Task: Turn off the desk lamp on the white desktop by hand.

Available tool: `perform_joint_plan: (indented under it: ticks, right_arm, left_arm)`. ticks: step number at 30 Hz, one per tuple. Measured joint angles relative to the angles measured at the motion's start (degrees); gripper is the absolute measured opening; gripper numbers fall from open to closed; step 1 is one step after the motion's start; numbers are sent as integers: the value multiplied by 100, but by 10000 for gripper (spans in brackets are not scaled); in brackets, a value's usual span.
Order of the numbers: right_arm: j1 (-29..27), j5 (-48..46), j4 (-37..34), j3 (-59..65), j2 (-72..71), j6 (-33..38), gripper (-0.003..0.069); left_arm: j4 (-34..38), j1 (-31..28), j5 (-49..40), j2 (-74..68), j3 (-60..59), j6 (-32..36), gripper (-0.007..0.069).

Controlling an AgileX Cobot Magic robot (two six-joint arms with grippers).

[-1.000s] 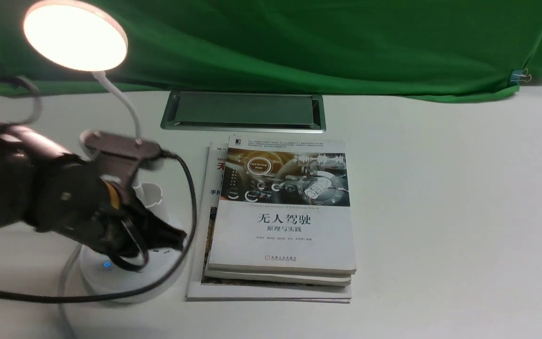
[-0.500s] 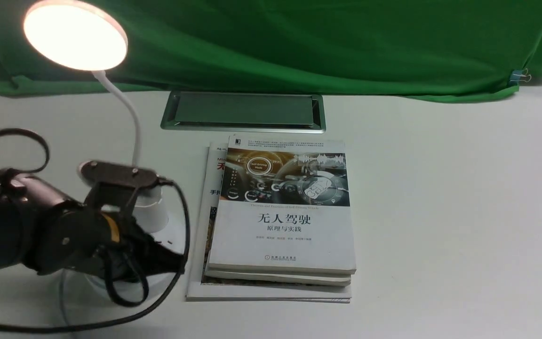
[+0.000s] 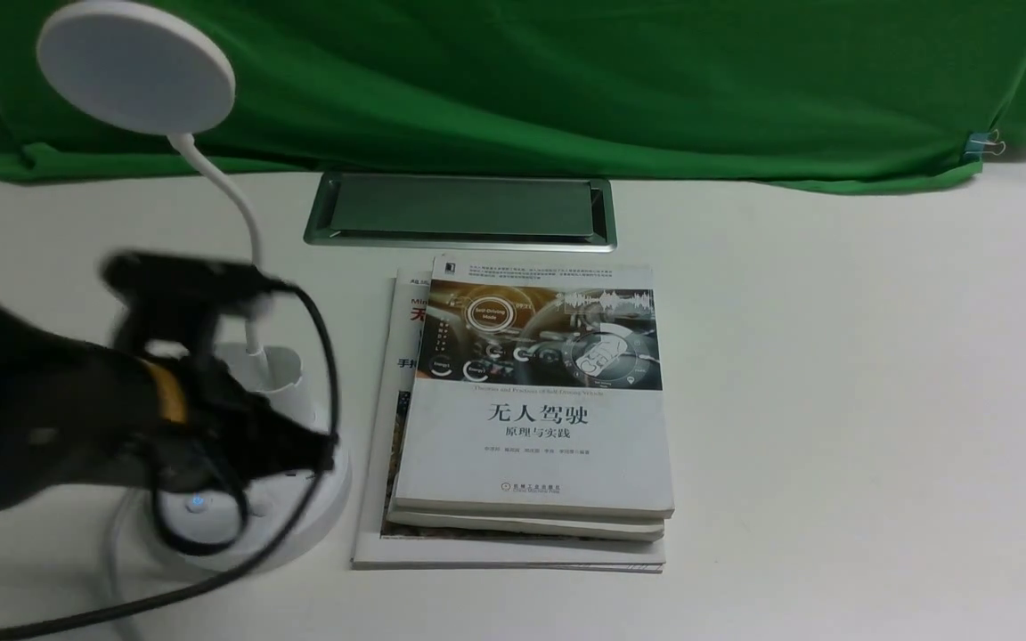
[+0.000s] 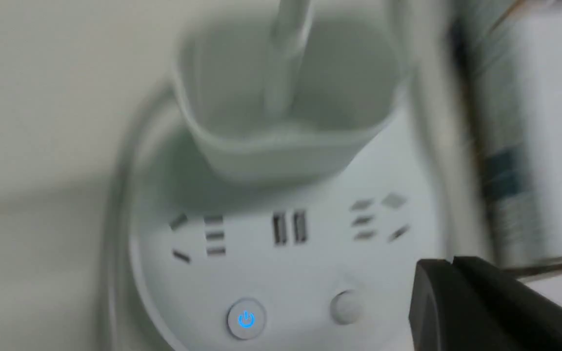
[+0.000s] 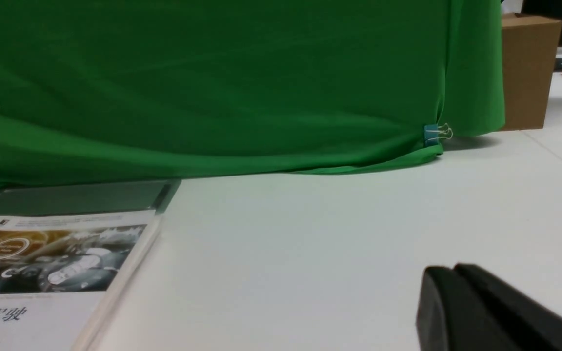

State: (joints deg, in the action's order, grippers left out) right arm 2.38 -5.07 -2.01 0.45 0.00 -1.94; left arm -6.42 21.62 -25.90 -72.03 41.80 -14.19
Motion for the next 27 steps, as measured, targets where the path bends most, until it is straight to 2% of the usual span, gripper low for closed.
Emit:
perform_joint_plan:
  ticks: [7,13,20,27]
  right_arm:
    - [0,0,0,0,0,0,36]
    - [0,0,0,0,0,0,36]
    - [0,0,0,0,0,0,36]
    - [0,0,0,0,0,0,36]
  left_arm:
    - [0,0,-59,2318,-27,25,11]
    - [0,0,-141,4399,-614,411,11]
    - [135,0,-307,5447,-1142,431,15]
    - [65,0,-314,5607,-1143,431,19]
